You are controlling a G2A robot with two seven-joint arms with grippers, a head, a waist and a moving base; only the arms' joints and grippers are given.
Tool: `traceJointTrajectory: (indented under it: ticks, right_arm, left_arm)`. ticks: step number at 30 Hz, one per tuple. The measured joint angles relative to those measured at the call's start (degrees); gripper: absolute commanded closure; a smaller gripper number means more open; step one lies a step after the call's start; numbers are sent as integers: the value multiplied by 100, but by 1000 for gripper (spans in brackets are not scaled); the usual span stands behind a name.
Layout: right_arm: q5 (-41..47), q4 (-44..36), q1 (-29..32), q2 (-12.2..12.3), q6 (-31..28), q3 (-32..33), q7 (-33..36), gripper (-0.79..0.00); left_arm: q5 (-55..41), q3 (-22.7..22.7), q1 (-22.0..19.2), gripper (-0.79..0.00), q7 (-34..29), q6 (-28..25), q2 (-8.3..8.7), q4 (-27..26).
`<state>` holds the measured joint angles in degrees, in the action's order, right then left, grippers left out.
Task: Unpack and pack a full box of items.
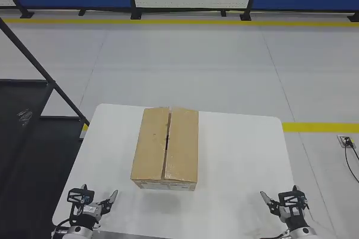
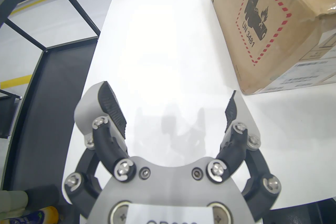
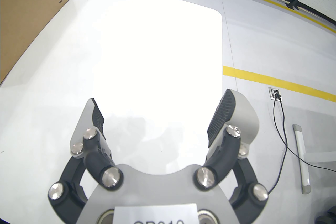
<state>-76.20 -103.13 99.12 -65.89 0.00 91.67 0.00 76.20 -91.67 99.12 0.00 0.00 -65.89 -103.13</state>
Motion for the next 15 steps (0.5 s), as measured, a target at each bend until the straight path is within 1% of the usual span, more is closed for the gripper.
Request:
traceJointTrajectory:
  ticks: [8,10,12,15]
  right_arm:
    - [0,0,0,0,0,0,0,-785]
    - [27,-8,-15,-4,-7,-11,-3,-785]
    - [101,-47,-74,-20,3,-54,8,-785]
    - [199,-135,-154,-47,70,-143,20,-785]
  left_arm:
    - [0,1,-1,-785,0,0,0,0]
    - [-96,10,-32,-785,-37,-92,-3,2]
    - [-205,-14,-108,-785,69,-138,-13,0]
    - [-273,64,-198,-785,352,55,-47,16]
